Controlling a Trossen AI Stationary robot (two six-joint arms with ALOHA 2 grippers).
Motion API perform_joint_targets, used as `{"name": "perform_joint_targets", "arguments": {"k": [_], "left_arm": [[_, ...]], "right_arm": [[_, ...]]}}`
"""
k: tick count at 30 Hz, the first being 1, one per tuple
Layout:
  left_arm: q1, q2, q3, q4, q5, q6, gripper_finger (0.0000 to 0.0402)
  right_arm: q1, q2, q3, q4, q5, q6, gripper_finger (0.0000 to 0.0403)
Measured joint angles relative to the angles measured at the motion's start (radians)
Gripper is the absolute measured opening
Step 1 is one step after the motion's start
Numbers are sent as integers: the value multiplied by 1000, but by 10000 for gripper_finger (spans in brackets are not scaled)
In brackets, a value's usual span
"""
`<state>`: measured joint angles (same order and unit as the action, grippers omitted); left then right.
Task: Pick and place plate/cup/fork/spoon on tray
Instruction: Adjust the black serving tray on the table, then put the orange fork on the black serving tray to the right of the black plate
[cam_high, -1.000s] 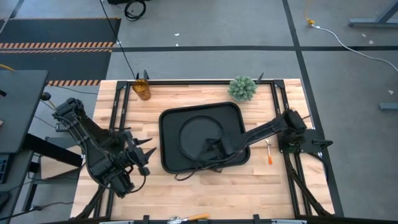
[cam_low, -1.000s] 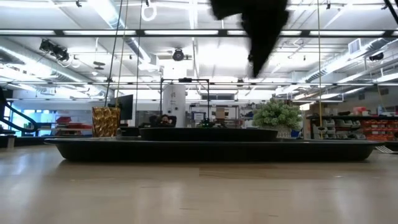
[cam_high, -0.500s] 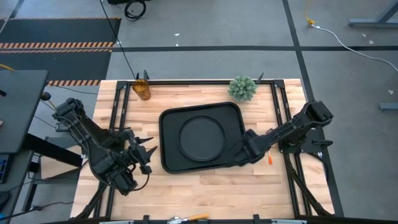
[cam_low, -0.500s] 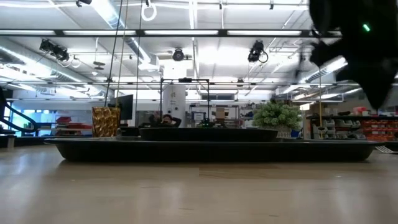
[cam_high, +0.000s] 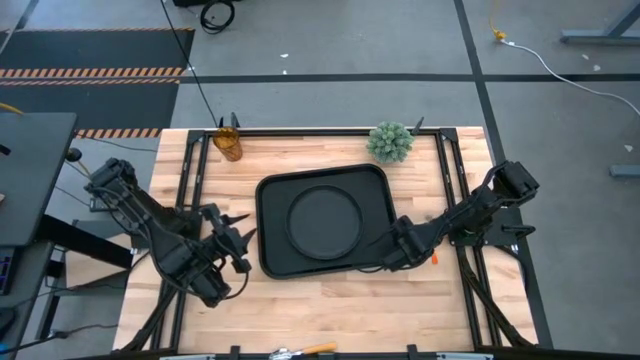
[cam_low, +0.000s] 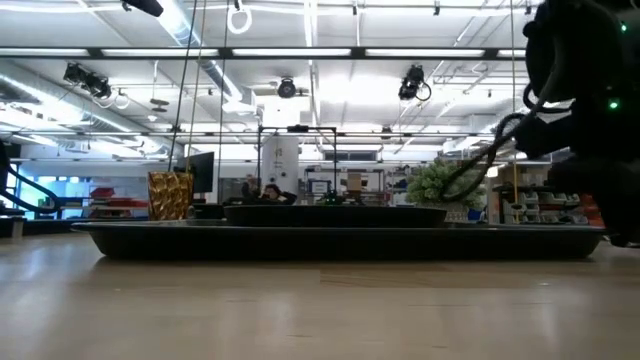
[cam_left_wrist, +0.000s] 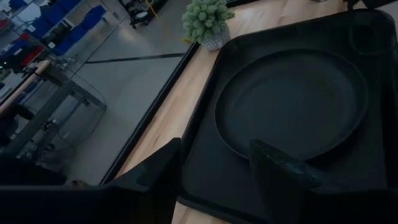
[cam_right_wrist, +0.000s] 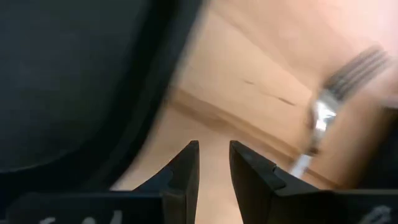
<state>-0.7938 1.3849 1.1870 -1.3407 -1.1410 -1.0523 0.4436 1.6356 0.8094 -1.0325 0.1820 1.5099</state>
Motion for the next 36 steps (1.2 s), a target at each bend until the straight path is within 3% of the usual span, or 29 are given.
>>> {"name": "perform_joint_targets", "arguments": {"k": [11, 15, 23, 30, 36], "left_arm": [[24, 4, 0, 95, -14, -1, 192], [23, 4, 0, 84, -12, 2, 192], [21, 4, 0, 82, -2, 25, 192], [23, 4, 0, 82, -2, 28, 192], [23, 4, 0, 82, -2, 27, 192]], "right_arm": [[2, 0, 52, 128, 51, -39, 79], [20, 0, 84, 103, 50, -31, 75], [117, -1, 85, -210, -29, 265, 75], [197, -1, 85, -206, -81, 440, 79], [246, -1, 85, -249, -178, 553, 127]]}}
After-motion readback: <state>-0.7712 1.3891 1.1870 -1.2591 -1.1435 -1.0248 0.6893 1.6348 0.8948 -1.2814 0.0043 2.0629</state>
